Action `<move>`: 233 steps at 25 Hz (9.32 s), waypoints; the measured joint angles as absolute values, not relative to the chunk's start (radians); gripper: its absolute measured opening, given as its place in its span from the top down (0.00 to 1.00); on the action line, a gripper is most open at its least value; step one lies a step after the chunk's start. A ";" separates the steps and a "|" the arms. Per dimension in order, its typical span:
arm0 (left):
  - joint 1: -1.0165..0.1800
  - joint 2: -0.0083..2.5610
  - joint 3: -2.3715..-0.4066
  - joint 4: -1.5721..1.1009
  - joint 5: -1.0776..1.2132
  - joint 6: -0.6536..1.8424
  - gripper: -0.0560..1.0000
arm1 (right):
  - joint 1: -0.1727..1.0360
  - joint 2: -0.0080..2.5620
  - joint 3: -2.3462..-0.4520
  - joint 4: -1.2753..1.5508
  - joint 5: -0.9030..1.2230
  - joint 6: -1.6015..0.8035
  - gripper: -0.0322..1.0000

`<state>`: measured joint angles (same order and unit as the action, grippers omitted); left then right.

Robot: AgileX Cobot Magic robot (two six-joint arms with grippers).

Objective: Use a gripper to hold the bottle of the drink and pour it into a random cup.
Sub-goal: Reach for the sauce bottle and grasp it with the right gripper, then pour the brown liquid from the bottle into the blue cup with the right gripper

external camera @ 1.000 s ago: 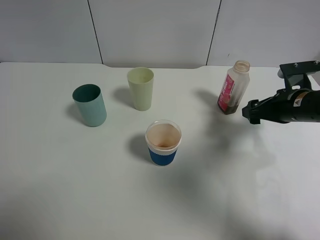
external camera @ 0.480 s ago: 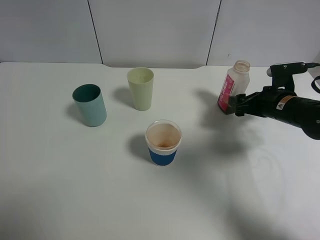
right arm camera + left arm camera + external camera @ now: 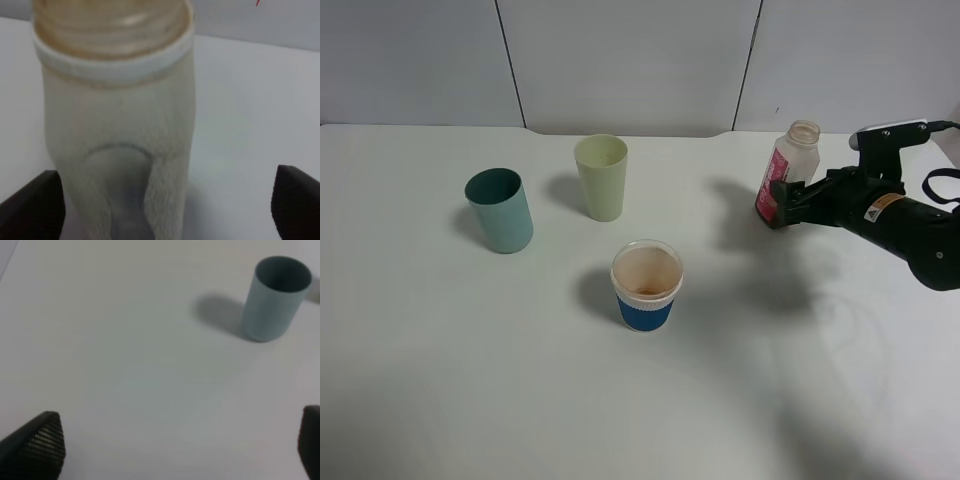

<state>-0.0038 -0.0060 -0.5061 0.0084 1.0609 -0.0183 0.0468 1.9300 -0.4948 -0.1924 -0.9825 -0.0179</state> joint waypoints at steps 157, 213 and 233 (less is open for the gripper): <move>-0.004 -0.006 -0.506 0.008 1.061 -0.018 0.07 | 0.592 1.500 -0.668 -0.399 -0.137 -0.553 0.62; -0.004 -0.006 -0.506 0.008 1.061 -0.018 0.07 | 0.701 1.572 -0.831 -1.237 0.170 -0.341 0.62; -0.004 -0.006 -0.506 0.008 1.061 -0.018 0.07 | 0.701 1.572 -0.831 -1.345 0.128 -0.433 0.62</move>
